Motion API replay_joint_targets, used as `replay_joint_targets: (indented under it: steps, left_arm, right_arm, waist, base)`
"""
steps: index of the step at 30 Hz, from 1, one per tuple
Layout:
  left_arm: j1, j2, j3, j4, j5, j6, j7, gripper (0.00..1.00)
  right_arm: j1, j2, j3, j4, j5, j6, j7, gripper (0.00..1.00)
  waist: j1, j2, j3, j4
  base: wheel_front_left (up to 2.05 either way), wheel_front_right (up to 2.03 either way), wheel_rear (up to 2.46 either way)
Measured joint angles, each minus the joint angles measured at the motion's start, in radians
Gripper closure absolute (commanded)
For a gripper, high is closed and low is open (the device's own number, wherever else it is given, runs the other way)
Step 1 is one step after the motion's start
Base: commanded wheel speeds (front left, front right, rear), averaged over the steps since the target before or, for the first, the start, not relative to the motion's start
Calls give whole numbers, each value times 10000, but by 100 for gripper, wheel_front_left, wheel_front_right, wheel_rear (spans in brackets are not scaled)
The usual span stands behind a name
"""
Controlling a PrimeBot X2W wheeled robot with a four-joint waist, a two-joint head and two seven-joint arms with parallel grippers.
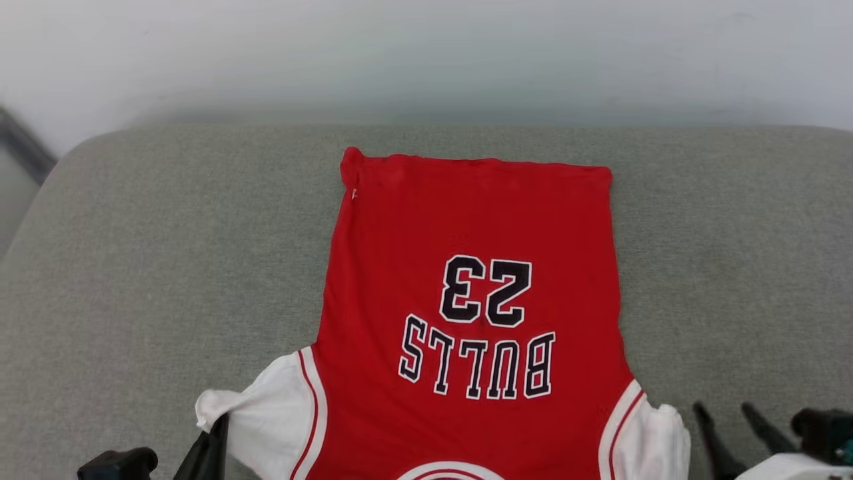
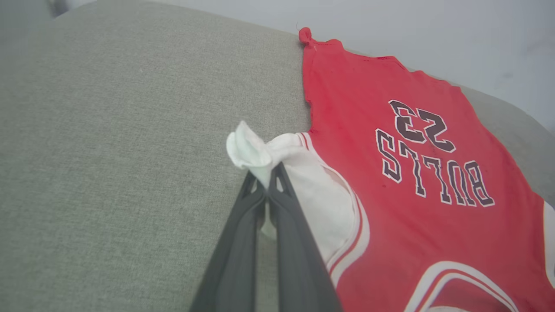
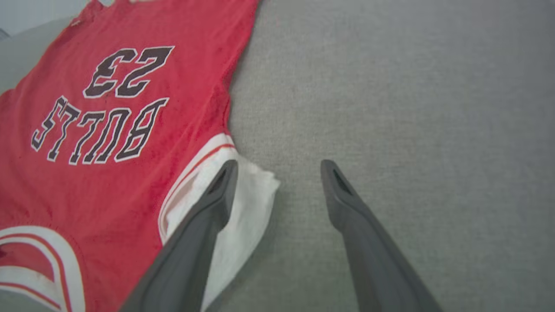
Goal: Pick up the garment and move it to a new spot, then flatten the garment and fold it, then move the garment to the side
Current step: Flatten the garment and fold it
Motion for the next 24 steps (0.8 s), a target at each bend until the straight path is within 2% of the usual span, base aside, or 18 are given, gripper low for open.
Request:
replay_joint_targets:
  steps: [3, 8, 9, 16, 20, 24]
  left_arm:
    - [-383, -96, -153, -219, 180, -42, -86, 100]
    - [-1131, -341, -408, -447, 410, -169, -234, 100]
    - [-1567, -523, -577, -500, 495, -305, -345, 100]
    - [-2688, -1149, -1035, -153, 514, -961, -673, 100]
    - [-3241, -1448, -1225, 173, 581, -1348, -838, 100]
    - [-3676, -1643, -1313, 359, 671, -1609, -957, 100]
  right_arm:
    - [-863, 121, -708, 94, 58, 0, -740, 0]
    - [-3103, 142, -1429, 1267, 82, 0, -978, 0]
    - [-4674, -324, -1538, 2284, 188, -2, -593, 0]
    - [-7942, -1615, -1398, 4460, 253, -2, 986, 0]
    - [-9594, -2174, -1156, 5396, -10, -2, 1969, 0]
    - [-10939, -2370, -1137, 6274, -311, -2, 3089, 0]
  waist:
    - [0, 0, 230, 239]
    - [1, 0, 764, 726]
    - [2, 0, 1148, 1038]
    - [3, 0, 2141, 1889]
    - [3, 0, 2719, 2388]
    - [4, 0, 3275, 2826]
  base:
    - [0, 0, 0]
    - [0, 0, 0]
    - [0, 0, 0]
    - [0, 0, 0]
    - [0, 0, 0]
    - [0, 0, 0]
